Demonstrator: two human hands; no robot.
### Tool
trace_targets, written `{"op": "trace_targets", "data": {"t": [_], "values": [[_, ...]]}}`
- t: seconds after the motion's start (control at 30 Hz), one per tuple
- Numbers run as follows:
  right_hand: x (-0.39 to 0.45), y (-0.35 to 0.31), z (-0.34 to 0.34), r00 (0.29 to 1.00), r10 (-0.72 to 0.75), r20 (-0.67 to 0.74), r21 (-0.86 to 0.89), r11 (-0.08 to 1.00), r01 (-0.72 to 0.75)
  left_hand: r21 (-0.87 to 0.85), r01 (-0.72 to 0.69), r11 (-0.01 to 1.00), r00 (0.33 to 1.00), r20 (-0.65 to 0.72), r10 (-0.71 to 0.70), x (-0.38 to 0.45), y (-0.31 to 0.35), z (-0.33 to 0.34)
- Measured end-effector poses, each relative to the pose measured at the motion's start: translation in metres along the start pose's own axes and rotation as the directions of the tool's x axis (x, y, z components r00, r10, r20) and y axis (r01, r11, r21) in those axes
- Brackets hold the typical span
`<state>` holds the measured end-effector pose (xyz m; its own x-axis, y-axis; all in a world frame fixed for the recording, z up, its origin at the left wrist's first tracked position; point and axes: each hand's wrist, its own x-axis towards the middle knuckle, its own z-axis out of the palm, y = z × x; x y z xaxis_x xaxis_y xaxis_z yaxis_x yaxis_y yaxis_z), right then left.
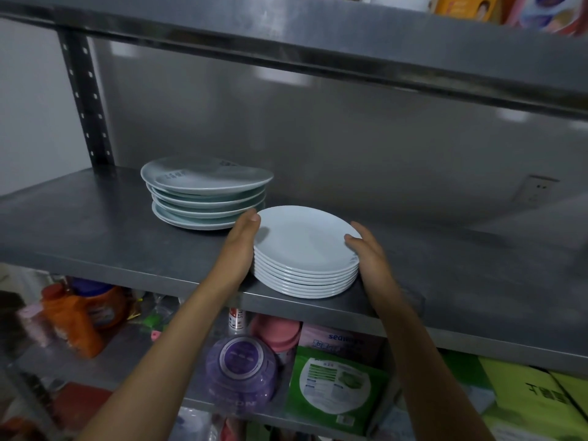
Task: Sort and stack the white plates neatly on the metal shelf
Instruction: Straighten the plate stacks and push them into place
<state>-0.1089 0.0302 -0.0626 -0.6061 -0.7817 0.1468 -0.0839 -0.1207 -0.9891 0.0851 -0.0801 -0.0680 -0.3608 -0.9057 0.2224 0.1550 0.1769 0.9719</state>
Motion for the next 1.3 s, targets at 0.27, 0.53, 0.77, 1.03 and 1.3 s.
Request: {"op": "trace_targets", "data": {"t": [0.27, 0.53, 0.77, 1.03, 1.3], "values": [[-0.001, -0.002, 0.001, 1.0, 0.028, -0.006, 0.005, 1.0, -0.028, 0.044, 0.01, 0.999, 1.0, -0.021, -0.009, -0.003, 0.007, 0.002], [-0.005, -0.014, -0.002, 0.999, 0.041, -0.005, -0.047, 0.998, -0.041, 0.054, 0.008, 0.999, 0.999, 0.047, -0.01, -0.006, 0.011, -0.003], [-0.037, -0.06, 0.044, 0.932, -0.171, -0.319, -0.203, 0.973, 0.109, 0.117, -0.114, 0.986, 0.97, 0.227, 0.085, -0.001, 0.03, -0.04], [-0.086, -0.067, 0.146, 0.915, -0.299, -0.27, -0.383, 0.905, 0.183, 0.083, -0.194, 0.978, 0.942, 0.294, 0.162, -0.003, 0.039, -0.092], [-0.077, -0.056, 0.225, 0.927, -0.311, -0.208, -0.366, 0.904, 0.221, 0.021, -0.325, 0.946, 0.935, 0.155, 0.318, 0.016, 0.028, -0.16]]}}
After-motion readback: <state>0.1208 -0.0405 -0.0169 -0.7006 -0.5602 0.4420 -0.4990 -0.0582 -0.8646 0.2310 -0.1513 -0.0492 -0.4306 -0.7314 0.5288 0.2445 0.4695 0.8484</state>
